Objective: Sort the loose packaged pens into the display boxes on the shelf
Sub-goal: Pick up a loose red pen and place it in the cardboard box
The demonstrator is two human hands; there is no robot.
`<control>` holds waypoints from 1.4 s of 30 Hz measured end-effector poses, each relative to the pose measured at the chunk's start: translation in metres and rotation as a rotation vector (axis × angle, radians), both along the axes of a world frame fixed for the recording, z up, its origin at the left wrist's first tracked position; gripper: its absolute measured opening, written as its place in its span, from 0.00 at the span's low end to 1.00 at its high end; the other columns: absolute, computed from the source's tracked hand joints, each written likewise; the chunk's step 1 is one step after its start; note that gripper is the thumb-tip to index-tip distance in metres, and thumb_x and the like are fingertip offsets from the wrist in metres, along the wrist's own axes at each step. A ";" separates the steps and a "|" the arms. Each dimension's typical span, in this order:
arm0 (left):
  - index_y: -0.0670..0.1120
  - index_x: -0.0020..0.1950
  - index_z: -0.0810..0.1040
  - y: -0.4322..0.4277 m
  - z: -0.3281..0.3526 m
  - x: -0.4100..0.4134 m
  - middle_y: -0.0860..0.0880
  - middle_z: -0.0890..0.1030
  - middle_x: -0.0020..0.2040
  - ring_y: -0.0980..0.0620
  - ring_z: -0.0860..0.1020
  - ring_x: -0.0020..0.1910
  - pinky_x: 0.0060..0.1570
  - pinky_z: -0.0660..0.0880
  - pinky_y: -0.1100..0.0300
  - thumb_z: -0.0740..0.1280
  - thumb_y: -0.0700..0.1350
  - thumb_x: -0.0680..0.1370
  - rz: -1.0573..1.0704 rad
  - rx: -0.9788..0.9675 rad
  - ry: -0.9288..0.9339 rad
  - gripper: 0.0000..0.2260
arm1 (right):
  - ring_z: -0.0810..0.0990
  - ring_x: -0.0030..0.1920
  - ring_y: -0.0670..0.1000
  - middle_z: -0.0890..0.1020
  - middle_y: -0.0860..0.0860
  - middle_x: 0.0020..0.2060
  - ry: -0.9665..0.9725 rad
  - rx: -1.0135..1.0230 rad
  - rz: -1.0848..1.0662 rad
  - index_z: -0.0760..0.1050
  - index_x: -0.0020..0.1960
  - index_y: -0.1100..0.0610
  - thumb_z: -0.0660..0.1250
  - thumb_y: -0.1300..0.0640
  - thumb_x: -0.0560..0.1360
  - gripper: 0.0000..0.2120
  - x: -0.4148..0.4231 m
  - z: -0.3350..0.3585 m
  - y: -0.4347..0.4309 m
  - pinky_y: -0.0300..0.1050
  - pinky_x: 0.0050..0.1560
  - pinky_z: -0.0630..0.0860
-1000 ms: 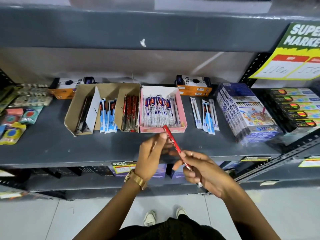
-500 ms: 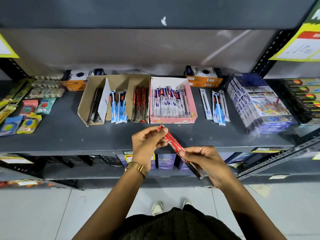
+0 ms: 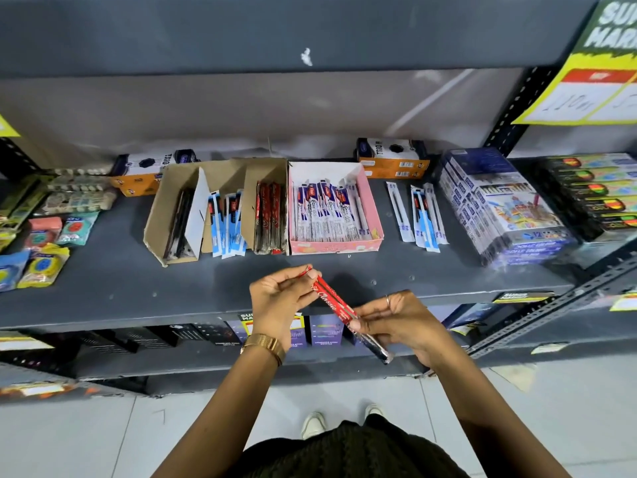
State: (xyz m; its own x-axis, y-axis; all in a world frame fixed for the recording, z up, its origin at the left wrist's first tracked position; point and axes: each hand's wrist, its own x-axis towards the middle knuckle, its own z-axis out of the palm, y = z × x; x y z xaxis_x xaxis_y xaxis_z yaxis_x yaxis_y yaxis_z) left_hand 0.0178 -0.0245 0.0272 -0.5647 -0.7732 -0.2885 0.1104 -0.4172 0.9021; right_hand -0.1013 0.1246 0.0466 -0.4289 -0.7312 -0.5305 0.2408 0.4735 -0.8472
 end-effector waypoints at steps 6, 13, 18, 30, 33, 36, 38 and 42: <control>0.38 0.49 0.82 -0.009 -0.002 0.001 0.46 0.86 0.39 0.50 0.85 0.42 0.37 0.80 0.62 0.69 0.31 0.73 0.028 -0.061 0.010 0.07 | 0.82 0.29 0.44 0.86 0.49 0.30 0.051 0.098 0.106 0.82 0.47 0.62 0.77 0.65 0.65 0.11 -0.003 0.006 -0.006 0.36 0.31 0.77; 0.48 0.53 0.83 -0.024 0.004 0.006 0.47 0.86 0.48 0.50 0.83 0.50 0.44 0.79 0.63 0.68 0.38 0.77 0.134 -0.319 -0.001 0.08 | 0.79 0.24 0.43 0.84 0.51 0.30 0.049 -0.002 0.150 0.82 0.45 0.61 0.77 0.67 0.64 0.11 0.000 0.026 -0.030 0.34 0.23 0.73; 0.48 0.67 0.75 -0.037 -0.001 0.026 0.60 0.79 0.60 0.64 0.76 0.59 0.57 0.72 0.68 0.62 0.52 0.80 0.286 -0.725 -0.218 0.17 | 0.78 0.25 0.45 0.83 0.52 0.30 0.072 -0.082 0.166 0.82 0.46 0.59 0.76 0.69 0.64 0.13 0.002 0.053 -0.067 0.34 0.22 0.72; 0.35 0.66 0.73 -0.099 -0.043 0.086 0.37 0.73 0.67 0.39 0.69 0.69 0.72 0.54 0.52 0.44 0.53 0.82 -0.126 -1.487 -0.908 0.28 | 0.84 0.43 0.57 0.86 0.62 0.43 0.622 -0.011 0.039 0.81 0.38 0.59 0.68 0.72 0.68 0.10 -0.011 0.074 -0.172 0.49 0.43 0.82; 0.34 0.65 0.74 -0.104 -0.045 0.087 0.36 0.74 0.66 0.38 0.71 0.67 0.71 0.55 0.53 0.44 0.50 0.82 -0.164 -1.502 -0.898 0.27 | 0.84 0.47 0.53 0.86 0.56 0.45 0.948 0.075 0.118 0.84 0.45 0.60 0.69 0.68 0.67 0.10 -0.007 0.075 -0.203 0.40 0.49 0.78; 0.34 0.63 0.76 -0.104 -0.051 0.088 0.37 0.76 0.64 0.39 0.73 0.65 0.69 0.58 0.52 0.51 0.46 0.80 -0.140 -1.481 -0.902 0.23 | 0.82 0.52 0.58 0.83 0.58 0.50 1.093 0.199 0.201 0.80 0.51 0.63 0.67 0.68 0.69 0.12 0.002 0.073 -0.231 0.45 0.55 0.78; 0.34 0.63 0.76 -0.104 -0.054 0.088 0.37 0.76 0.64 0.39 0.73 0.65 0.68 0.59 0.51 0.53 0.45 0.78 -0.141 -1.470 -0.904 0.22 | 0.81 0.52 0.61 0.82 0.61 0.50 1.175 0.276 0.247 0.77 0.53 0.66 0.65 0.70 0.70 0.12 0.013 0.069 -0.241 0.50 0.54 0.79; 0.35 0.63 0.76 -0.107 -0.056 0.088 0.37 0.77 0.63 0.40 0.74 0.65 0.67 0.65 0.49 0.54 0.45 0.77 -0.131 -1.493 -0.899 0.21 | 0.80 0.54 0.60 0.80 0.60 0.52 1.296 0.397 0.368 0.74 0.57 0.64 0.65 0.68 0.72 0.13 0.031 0.054 -0.251 0.51 0.52 0.78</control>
